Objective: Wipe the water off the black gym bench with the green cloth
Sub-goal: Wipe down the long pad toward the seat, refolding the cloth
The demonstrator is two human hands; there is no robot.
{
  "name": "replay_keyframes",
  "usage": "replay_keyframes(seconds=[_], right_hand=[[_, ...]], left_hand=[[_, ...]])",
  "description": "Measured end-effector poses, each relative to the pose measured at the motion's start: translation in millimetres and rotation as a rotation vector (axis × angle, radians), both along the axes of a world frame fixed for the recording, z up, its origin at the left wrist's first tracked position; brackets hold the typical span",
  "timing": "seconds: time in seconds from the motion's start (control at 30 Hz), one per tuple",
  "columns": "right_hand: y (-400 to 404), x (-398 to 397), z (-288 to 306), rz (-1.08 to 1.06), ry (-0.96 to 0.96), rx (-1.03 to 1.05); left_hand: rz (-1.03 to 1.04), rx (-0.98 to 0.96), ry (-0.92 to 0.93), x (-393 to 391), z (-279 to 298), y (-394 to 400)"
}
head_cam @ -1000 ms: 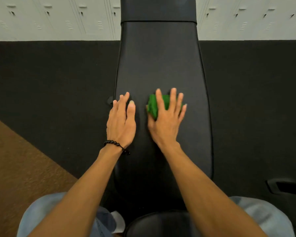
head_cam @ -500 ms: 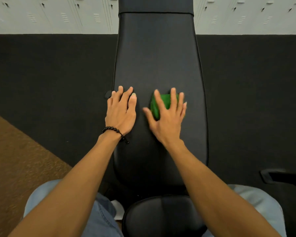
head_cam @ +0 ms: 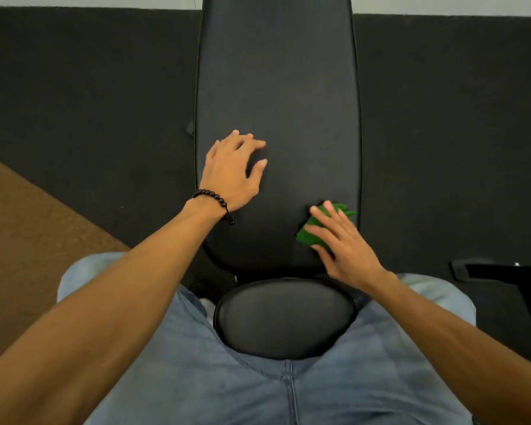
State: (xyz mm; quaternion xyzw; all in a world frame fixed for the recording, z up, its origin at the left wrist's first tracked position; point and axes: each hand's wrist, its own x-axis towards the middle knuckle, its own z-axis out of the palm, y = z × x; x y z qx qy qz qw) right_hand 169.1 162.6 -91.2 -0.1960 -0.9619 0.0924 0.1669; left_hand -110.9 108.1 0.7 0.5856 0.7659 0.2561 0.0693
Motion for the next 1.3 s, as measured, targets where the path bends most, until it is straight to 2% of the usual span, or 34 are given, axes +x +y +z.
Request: replay_keyframes(seconds=[0.07,0.1,0.23,0.33,0.43,0.5,0.7,0.77,0.83,0.97,1.03,1.13,1.23,1.3], right_hand=[[-12.7,-11.4,-8.4,0.289,-0.059,0.023],[-19.1,-22.9,-9.3,0.348,-0.076,0.004],[-57.8,-97.7,0.3,0.356,-0.092,-0.068],[-83.1,-134.2,14.2,0.376,-0.191,-0.072],[-70.4,-115.5,23.7,0.397,-0.287,0.022],[-50.7,-79.7,27.2,0.383,-0.319,0.008],[8.6,26.4,31.5,0.230,-0.376,0.056],[19.5,47.5,27.0,0.116,-0.311,0.039],[14.3,46.1,19.2,0.065,-0.206,0.035],[-25.1,-8.7,5.3,0.169,-0.110,-0.011],[-30.4,-16.2,4.5,0.058,-0.064,-0.029],[-24.5,4.7,0.7,-0.369,0.179,-0.126],[-29.2,11.1,4.9,-0.861,0.429,-0.435],[-42.5,1.2,6.3,-1.076,0.505,-0.637]], left_hand=[[-0.176,-0.054,0.101,8.4,-13.2,-11.2],[-0.217,-0.060,0.126,9.4,-19.2,-16.5],[-0.101,0.014,0.112,3.1,-27.4,-33.6],[-0.110,0.018,0.182,0.8,-31.0,-42.0],[-0.147,0.022,0.228,0.6,-35.8,-49.0],[-0.172,0.030,0.244,4.2,-42.9,-53.7],[-0.160,0.050,0.236,10.4,-50.1,-60.1],[-0.169,0.071,0.234,12.2,-48.7,-56.2],[-0.180,0.086,0.225,16.8,-46.1,-49.9],[-0.244,0.078,0.202,35.4,-40.1,-28.9],[-0.284,0.089,0.211,43.7,-36.2,-17.1],[-0.283,0.129,0.206,48.0,-27.9,-1.0],[-0.291,0.126,0.197,54.7,-24.3,16.2],[-0.322,0.113,0.194,60.9,-26.1,23.8]])
